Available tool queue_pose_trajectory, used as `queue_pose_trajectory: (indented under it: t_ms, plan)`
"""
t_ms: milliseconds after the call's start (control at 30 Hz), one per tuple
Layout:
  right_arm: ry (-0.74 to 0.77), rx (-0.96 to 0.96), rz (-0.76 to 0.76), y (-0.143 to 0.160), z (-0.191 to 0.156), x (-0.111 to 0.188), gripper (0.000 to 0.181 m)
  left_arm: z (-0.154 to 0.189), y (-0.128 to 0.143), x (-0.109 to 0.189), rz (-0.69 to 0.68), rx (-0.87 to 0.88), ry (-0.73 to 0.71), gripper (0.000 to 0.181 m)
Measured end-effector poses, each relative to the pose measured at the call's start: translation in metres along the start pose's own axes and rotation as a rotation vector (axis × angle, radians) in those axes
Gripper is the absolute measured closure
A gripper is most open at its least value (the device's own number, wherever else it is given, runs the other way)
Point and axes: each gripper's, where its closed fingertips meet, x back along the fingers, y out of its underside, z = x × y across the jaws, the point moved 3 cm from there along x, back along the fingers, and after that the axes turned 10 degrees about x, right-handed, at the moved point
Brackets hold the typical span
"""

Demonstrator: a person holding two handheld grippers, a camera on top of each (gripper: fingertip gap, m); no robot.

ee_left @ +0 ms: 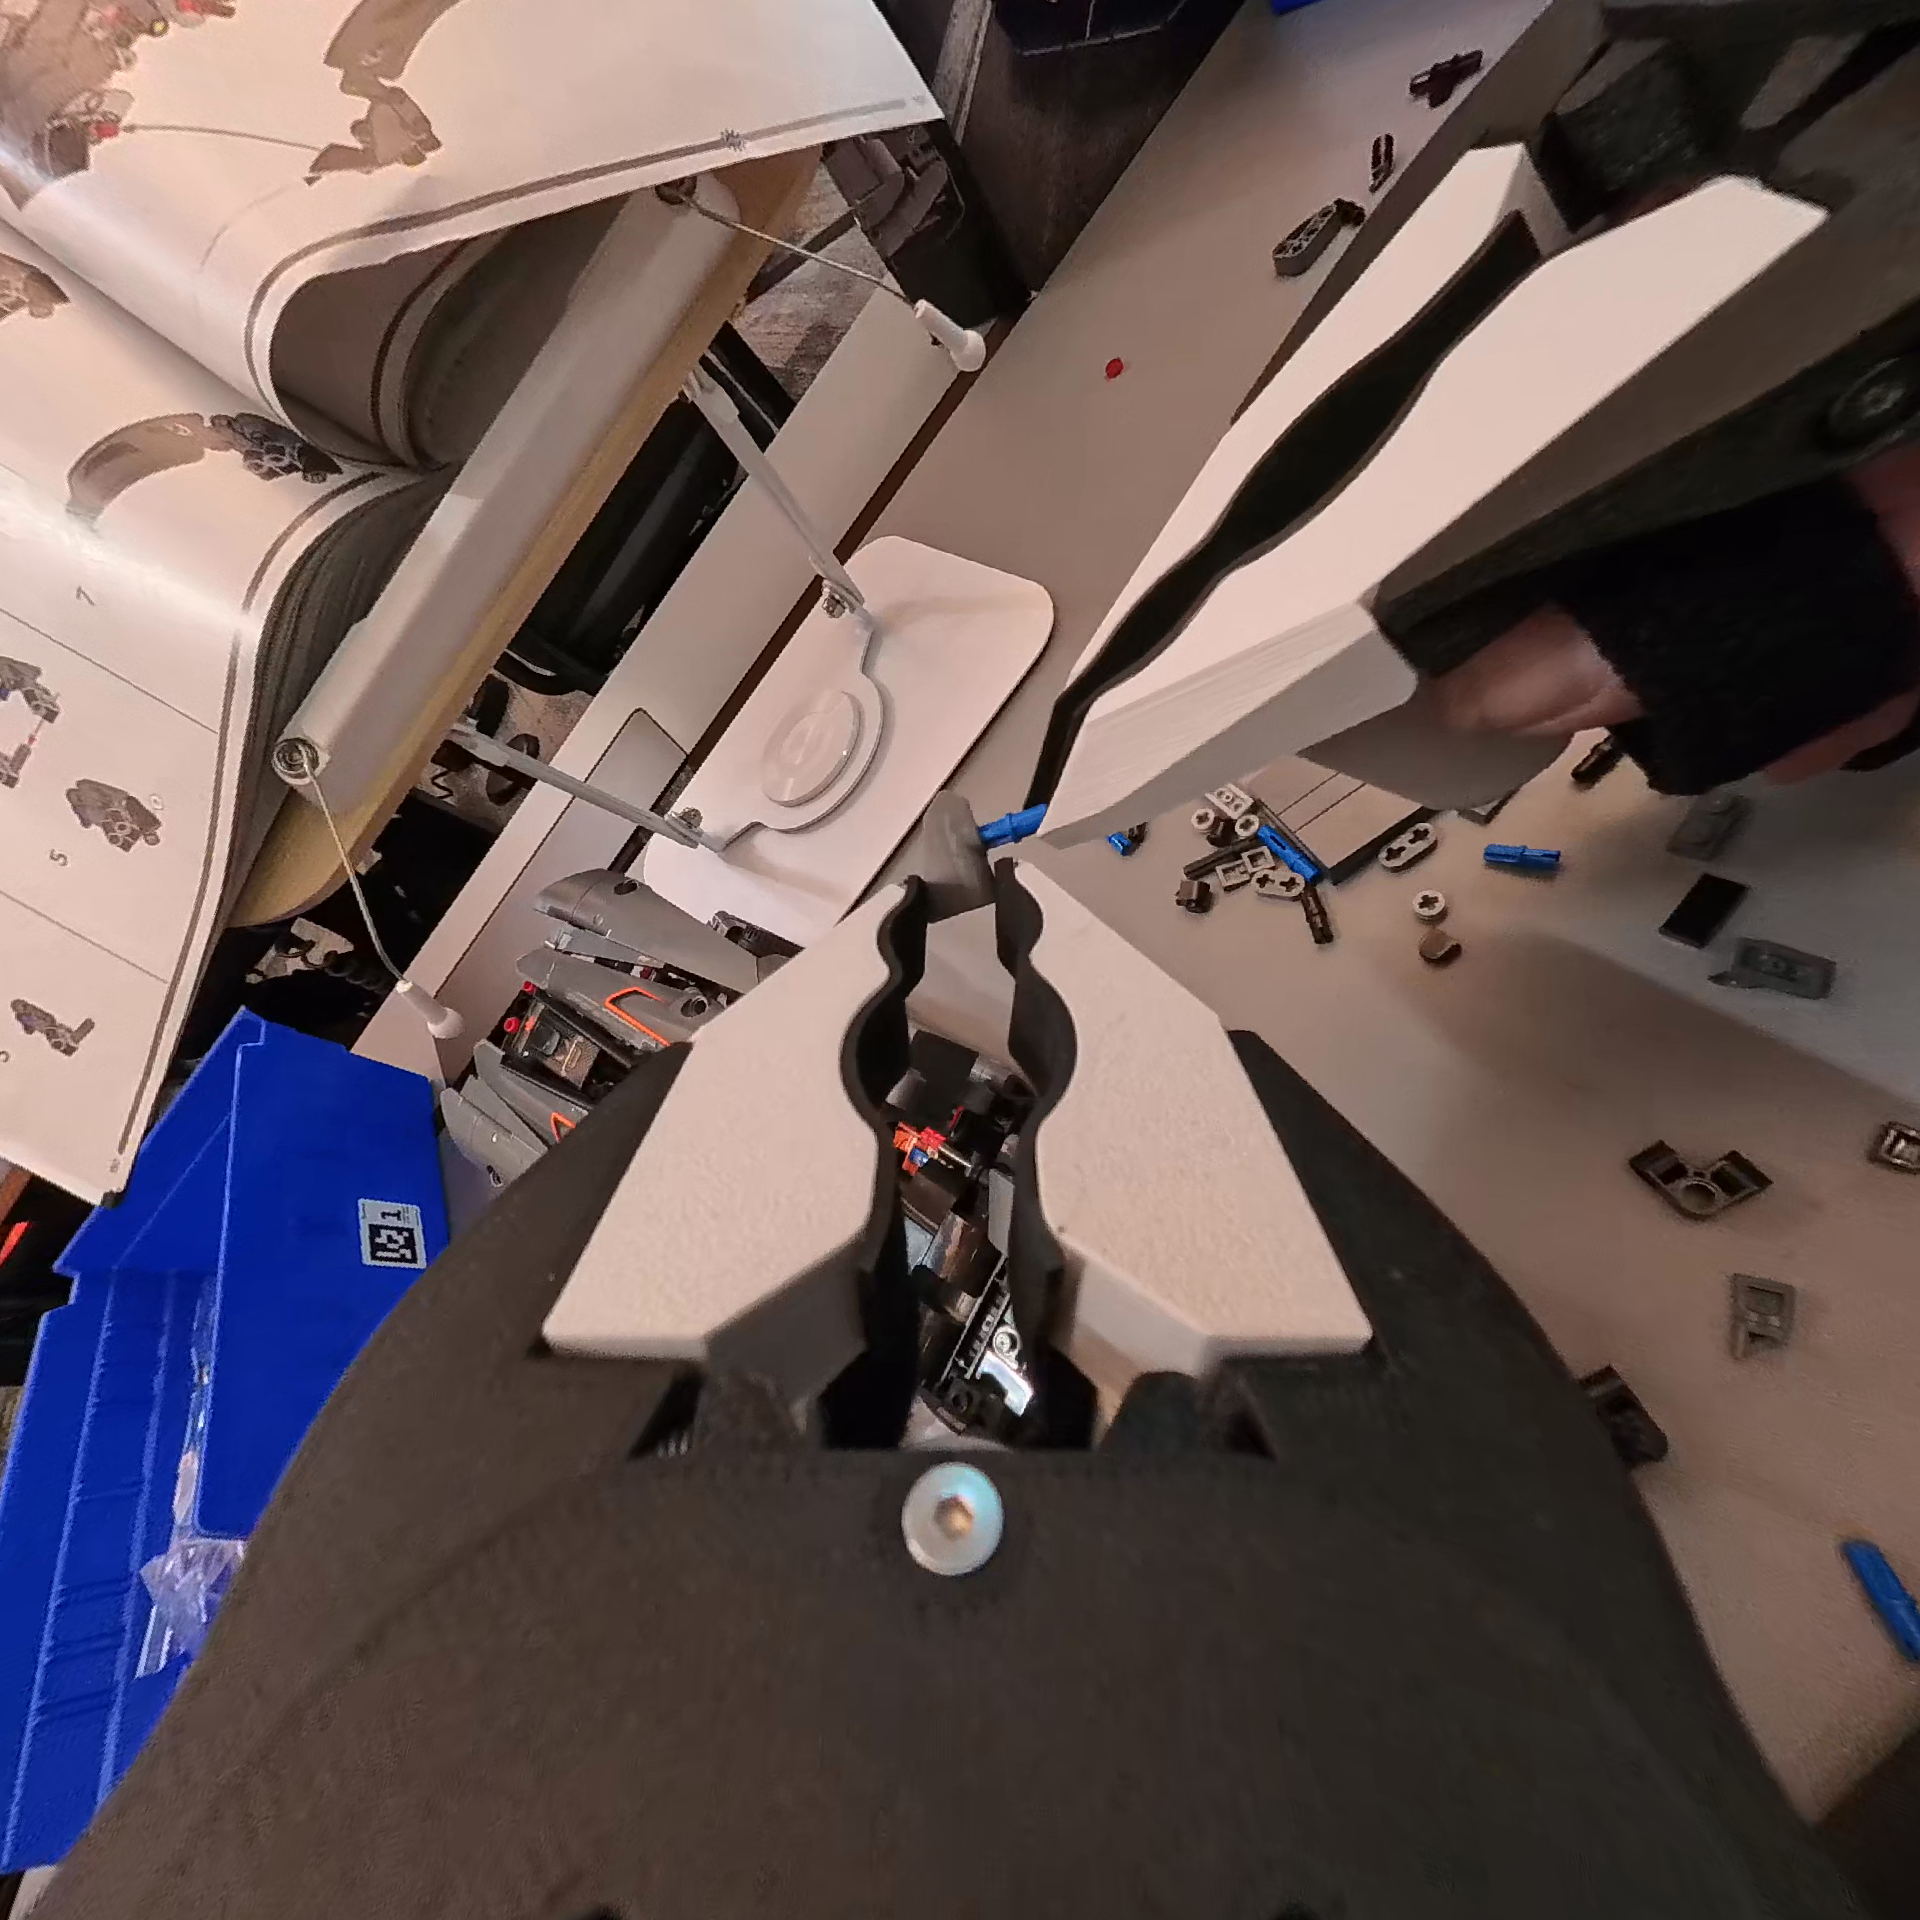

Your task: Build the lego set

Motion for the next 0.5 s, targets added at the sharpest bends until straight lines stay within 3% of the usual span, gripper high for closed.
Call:
queue_pose_trajectory:
  t_ms: [500]
  plan:
    - [-0.028,-0.008,0.008,-0.0001,-0.0001,0.0005,0.181,0.0008,-0.0037,0.0031,0.013,-0.09,-0.028,0.171]
